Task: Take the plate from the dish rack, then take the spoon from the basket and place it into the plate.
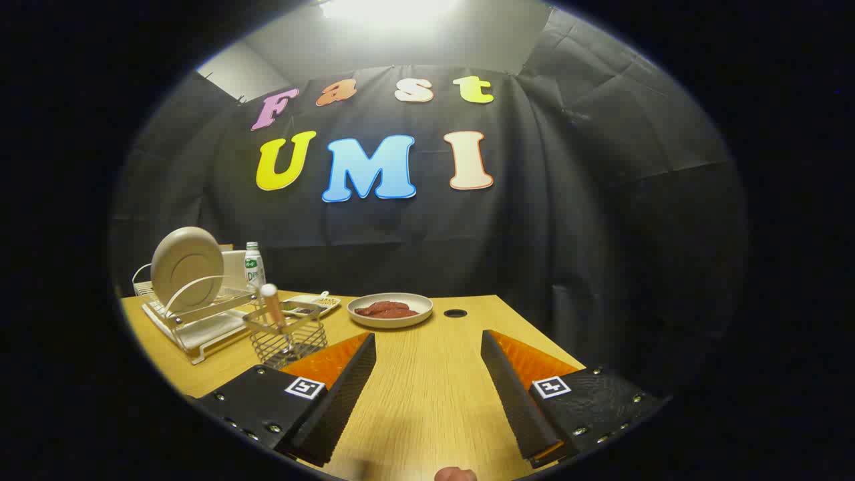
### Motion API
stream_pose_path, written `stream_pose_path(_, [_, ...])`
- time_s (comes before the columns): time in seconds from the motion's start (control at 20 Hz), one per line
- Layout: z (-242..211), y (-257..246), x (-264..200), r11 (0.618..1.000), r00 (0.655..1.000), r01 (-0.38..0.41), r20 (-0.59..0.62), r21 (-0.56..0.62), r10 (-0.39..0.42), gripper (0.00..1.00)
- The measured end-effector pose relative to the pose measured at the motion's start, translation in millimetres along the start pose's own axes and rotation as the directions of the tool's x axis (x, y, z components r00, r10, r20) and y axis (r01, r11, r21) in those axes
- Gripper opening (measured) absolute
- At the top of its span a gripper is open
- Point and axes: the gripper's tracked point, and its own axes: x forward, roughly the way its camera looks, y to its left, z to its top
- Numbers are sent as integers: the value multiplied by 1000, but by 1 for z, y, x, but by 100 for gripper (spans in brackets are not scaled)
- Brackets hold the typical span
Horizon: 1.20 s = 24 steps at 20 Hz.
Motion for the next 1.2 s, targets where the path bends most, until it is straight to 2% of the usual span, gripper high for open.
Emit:
stream_pose_path(0.1, [27, 5, 8, 1000, 1000, 1, 22, 14, -1, 98])
stream_pose_path(0.2, [53, 18, 3, 999, 1000, 13, 19, -37, -12, 97])
stream_pose_path(0.4, [133, 79, -29, 999, 999, -38, 26, 29, 37, 97])
stream_pose_path(0.55, [186, 104, -48, 1000, 999, 0, 51, 1, 0, 97])
stream_pose_path(0.75, [232, 148, -62, 1000, 997, -10, 70, -19, 11, 97])
stream_pose_path(0.9, [252, 168, -62, 999, 996, -1, 92, -54, 6, 97])
stream_pose_path(1.05, [254, 189, -56, 998, 996, -32, 79, -60, 37, 97])
stream_pose_path(1.2, [252, 201, -50, 999, 999, -29, 42, -41, 30, 97])
